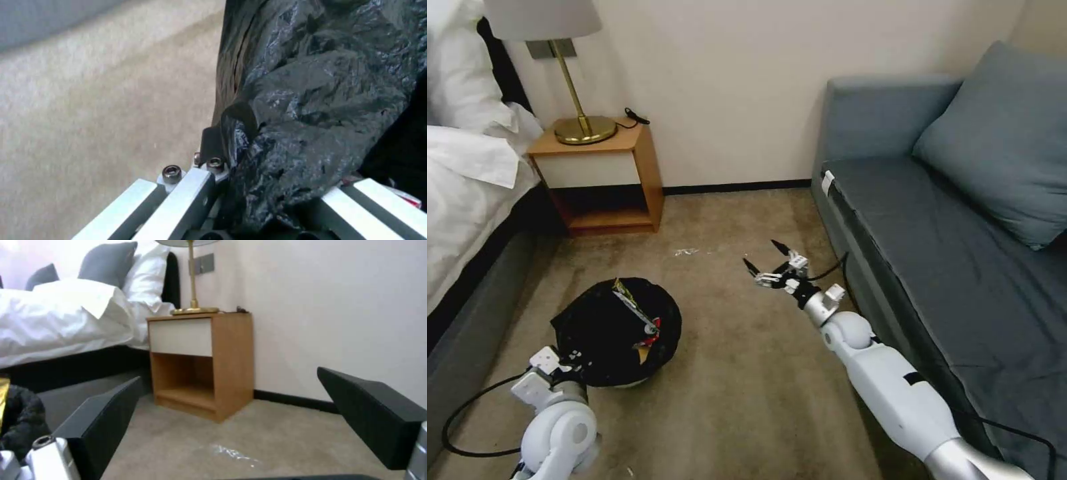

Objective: Pick up the trash bin, then pick up the garbage on the floor and place it into the trash bin.

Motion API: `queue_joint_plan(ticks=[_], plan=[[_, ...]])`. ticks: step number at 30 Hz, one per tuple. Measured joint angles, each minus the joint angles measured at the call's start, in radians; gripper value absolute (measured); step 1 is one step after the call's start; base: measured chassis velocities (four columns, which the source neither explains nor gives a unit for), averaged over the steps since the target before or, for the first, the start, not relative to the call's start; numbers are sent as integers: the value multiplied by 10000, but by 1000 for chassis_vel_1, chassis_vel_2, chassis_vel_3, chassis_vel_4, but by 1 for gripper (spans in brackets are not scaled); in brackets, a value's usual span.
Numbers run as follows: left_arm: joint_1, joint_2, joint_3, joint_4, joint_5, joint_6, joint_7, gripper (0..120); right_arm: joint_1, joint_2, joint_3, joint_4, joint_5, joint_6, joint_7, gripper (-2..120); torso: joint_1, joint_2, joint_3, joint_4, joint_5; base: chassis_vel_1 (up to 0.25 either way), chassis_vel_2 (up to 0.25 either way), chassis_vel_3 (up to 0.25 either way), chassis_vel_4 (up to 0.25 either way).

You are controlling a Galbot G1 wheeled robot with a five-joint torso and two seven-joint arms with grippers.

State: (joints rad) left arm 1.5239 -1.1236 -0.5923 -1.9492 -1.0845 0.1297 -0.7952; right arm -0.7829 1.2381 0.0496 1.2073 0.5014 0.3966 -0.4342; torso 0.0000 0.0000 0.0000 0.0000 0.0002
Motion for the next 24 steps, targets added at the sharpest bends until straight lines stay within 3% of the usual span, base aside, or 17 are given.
queue_joint_plan(ticks=[6,14,19,21,22,24], plan=[[-458,256,-354,454,-1210,540,-199,3,-98,-171,101,176,23,-63,-95,100,0,0,0,0,-3,0,0,0,0],[-841,424,-391,805,-1345,1056,-558,7,-45,-12,67,192,4,-118,-178,100,0,0,0,0,0,0,0,0,0],[-791,469,-318,621,-800,1050,-565,26,-56,104,57,246,-44,-186,-165,100,0,0,0,1,-2,0,0,0,0],[-699,520,-295,524,-207,940,-564,34,-118,90,51,305,-50,-218,-155,100,0,0,0,0,-3,0,0,0,0],[-553,574,-245,433,642,671,-559,40,-167,37,45,383,-35,-270,-150,100,0,0,1,1,-3,0,0,0,0],[-462,599,-229,364,1033,569,-553,43,-186,4,44,425,-13,-304,-144,100,0,0,0,1,-3,0,0,0,0]])
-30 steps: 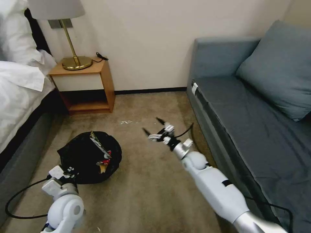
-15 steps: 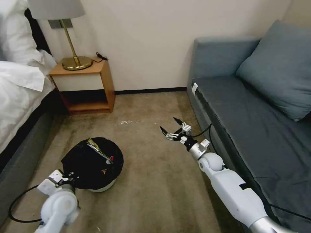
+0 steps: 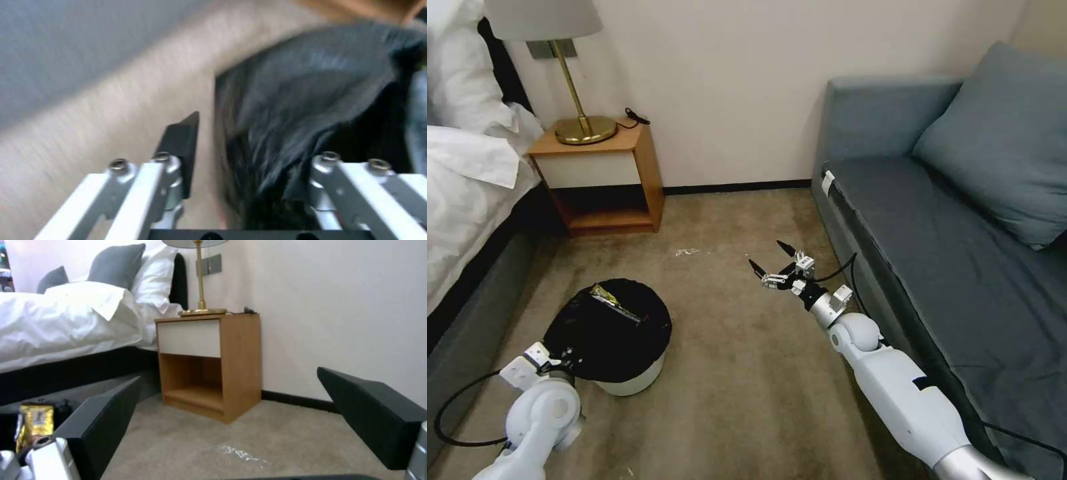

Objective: Pick up the trash bin, then pick up the garbage on the floor and place it into the trash bin.

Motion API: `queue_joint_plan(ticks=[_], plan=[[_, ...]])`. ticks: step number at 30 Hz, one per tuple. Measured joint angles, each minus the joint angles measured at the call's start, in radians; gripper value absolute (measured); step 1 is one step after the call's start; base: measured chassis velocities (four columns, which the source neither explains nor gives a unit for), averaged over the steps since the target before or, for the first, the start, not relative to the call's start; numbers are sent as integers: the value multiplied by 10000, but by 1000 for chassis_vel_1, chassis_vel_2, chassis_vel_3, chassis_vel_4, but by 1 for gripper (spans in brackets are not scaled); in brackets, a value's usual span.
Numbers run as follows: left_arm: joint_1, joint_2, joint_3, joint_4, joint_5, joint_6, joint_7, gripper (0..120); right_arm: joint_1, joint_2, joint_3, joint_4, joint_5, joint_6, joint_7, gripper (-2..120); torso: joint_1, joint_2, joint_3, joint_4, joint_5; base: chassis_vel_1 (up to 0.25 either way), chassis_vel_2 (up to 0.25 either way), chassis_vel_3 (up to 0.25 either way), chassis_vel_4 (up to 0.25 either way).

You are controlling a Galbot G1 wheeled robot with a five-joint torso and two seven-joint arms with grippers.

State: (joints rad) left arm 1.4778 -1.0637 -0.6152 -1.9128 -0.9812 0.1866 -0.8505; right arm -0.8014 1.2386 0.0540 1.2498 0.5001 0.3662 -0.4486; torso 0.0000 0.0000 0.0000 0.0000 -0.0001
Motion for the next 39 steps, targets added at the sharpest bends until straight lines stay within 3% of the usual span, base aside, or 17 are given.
queue_joint_plan(ticks=[4,7,10,13,14,15,17,21,24,27,33,39], plan=[[301,59,15,-229,1048,-178,0,56,-24,-121,-1,123,99,-59,80,100,1,0,0,0,2,0,0,0,0],[595,20,32,-483,2222,-468,-115,72,-159,-289,27,424,317,-55,696,100,0,0,0,1,2,0,0,0,0],[720,-35,66,-525,3002,-823,-146,79,-331,-380,78,619,456,-58,1107,100,0,0,0,1,1,0,0,0,0],[992,-217,179,-271,6484,-2694,31,94,-907,-560,347,1080,861,-204,1730,100,0,-1,0,0,1,0,0,0,0],[992,-217,179,-271,6484,-2694,31,94,-907,-560,347,1080,861,-204,1730,100,0,-1,0,0,1,0,0,0,0],[1119,-227,196,-289,7269,-3205,177,97,-1104,-616,442,1235,1010,-257,1896,100,0,0,-1,-1,0,0,0,0,0],[1474,-163,279,-670,8040,-4246,702,100,-1451,-706,633,1567,1270,-411,2321,100,0,0,0,1,2,0,0,0,0],[1650,-83,441,-1254,8102,-4987,1164,100,-1911,-733,931,2198,1547,-707,3178,100,0,0,-1,0,2,0,0,0,0],[1687,15,541,-1679,7620,-5062,1483,100,-2258,-728,1162,2610,1580,-868,3576,100,0,0,-1,-1,2,0,0,0,0],[1580,219,702,-2281,6284,-5043,2137,100,-3015,-676,1727,3345,1566,-1083,3839,100,0,1,-1,0,2,0,0,0,0],[1313,553,826,-2261,5547,-5189,2596,100,-4289,-365,2661,4092,1369,-1125,3576,100,0,0,-1,-2,0,0,0,0,0],[1498,942,825,-2171,4718,-5251,2990,100,-4969,227,3240,4464,1383,-1026,3041,100,0,0,-1,0,0,0,0,0,0]])
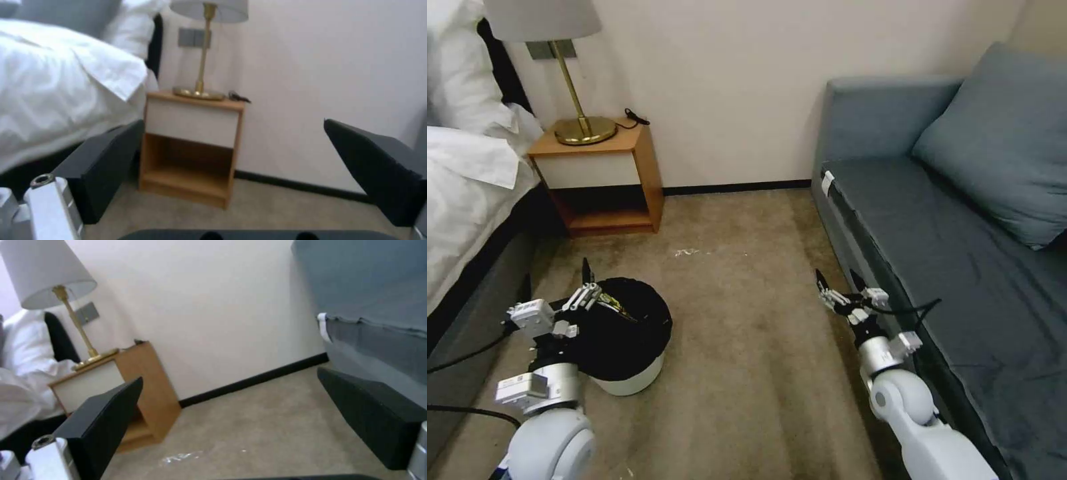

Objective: Pick up the trash bin, then pick up the garbage on the floor and place it into the trash bin.

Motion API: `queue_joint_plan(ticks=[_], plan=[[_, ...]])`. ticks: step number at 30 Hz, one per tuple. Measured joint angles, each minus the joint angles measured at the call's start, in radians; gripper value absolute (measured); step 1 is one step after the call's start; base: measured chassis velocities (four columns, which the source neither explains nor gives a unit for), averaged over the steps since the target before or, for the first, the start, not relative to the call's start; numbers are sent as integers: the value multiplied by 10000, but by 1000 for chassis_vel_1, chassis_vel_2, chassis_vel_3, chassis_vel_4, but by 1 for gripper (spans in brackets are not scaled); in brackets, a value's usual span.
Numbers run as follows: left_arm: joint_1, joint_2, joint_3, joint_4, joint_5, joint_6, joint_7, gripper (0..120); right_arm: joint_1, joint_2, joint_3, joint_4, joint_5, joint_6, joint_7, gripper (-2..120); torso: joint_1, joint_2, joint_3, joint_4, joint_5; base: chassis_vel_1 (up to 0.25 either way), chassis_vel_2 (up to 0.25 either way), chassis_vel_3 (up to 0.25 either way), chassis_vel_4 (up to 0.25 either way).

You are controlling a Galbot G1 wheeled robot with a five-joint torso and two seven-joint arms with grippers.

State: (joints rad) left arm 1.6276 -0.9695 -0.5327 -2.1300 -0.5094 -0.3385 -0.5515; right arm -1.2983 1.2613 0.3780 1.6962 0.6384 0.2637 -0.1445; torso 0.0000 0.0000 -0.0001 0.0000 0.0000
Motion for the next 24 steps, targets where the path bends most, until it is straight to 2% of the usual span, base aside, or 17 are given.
queue_joint_plan(ticks=[8,24], plan=[[133,162,-14,63,-474,87,198,100,-309,452,297,113,-19,230,-558,100,0,0,0,1,0,0,0,0,0],[131,154,-29,81,-467,124,186,100,-281,449,278,96,-42,254,-585,100,0,0,1,1,0,0,0,0,0]])
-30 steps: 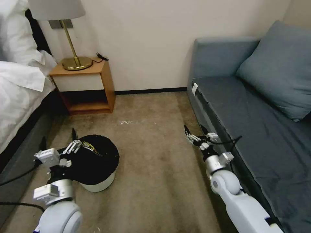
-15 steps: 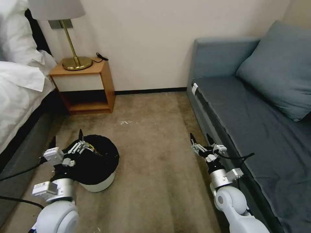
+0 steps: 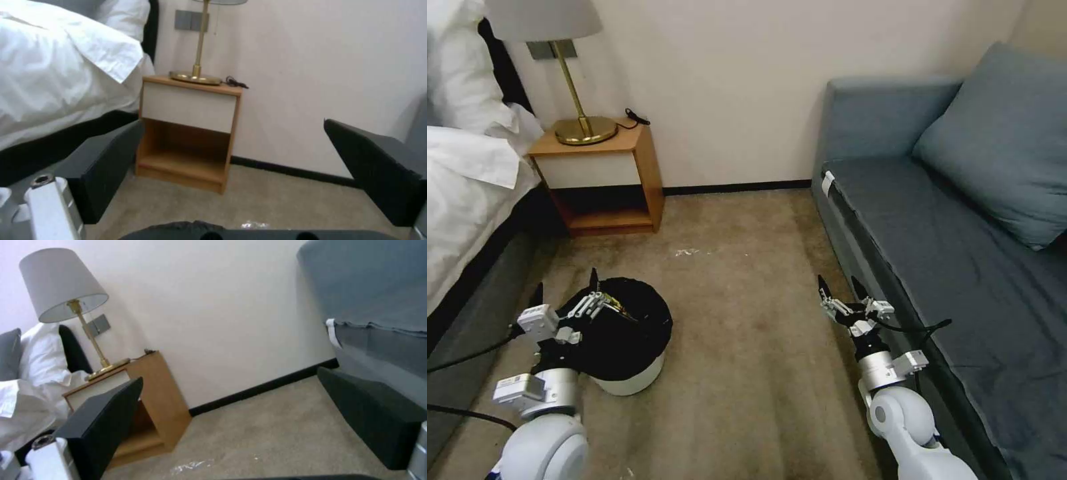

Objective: Pick up the trash bin, then pick up the garbage on the floor and place it into the trash bin.

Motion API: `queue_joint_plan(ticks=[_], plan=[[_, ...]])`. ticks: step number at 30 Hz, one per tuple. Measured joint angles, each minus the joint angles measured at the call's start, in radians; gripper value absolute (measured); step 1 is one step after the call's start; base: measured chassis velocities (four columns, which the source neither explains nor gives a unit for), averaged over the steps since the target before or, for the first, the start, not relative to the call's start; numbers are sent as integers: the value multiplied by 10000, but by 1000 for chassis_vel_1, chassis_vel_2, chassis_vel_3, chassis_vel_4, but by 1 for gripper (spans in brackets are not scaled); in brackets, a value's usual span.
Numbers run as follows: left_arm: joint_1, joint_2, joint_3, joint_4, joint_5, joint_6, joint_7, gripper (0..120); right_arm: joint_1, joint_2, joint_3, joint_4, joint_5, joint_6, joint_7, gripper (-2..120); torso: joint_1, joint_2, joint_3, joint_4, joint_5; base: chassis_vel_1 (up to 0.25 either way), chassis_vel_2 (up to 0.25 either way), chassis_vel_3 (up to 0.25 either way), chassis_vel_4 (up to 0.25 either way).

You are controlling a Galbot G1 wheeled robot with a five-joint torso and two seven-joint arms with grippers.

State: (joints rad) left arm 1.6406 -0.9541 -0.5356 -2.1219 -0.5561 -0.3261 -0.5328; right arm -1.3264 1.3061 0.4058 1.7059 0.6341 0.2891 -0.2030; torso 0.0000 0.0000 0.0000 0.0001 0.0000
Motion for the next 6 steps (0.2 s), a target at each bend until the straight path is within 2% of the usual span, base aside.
queue_joint_plan(ticks=[6], plan=[[-1,-3,-2,4,6,5,-8,100,10,-3,-8,-10,-3,5,0,100,0,0,0,0,0,0,0,0,0]])
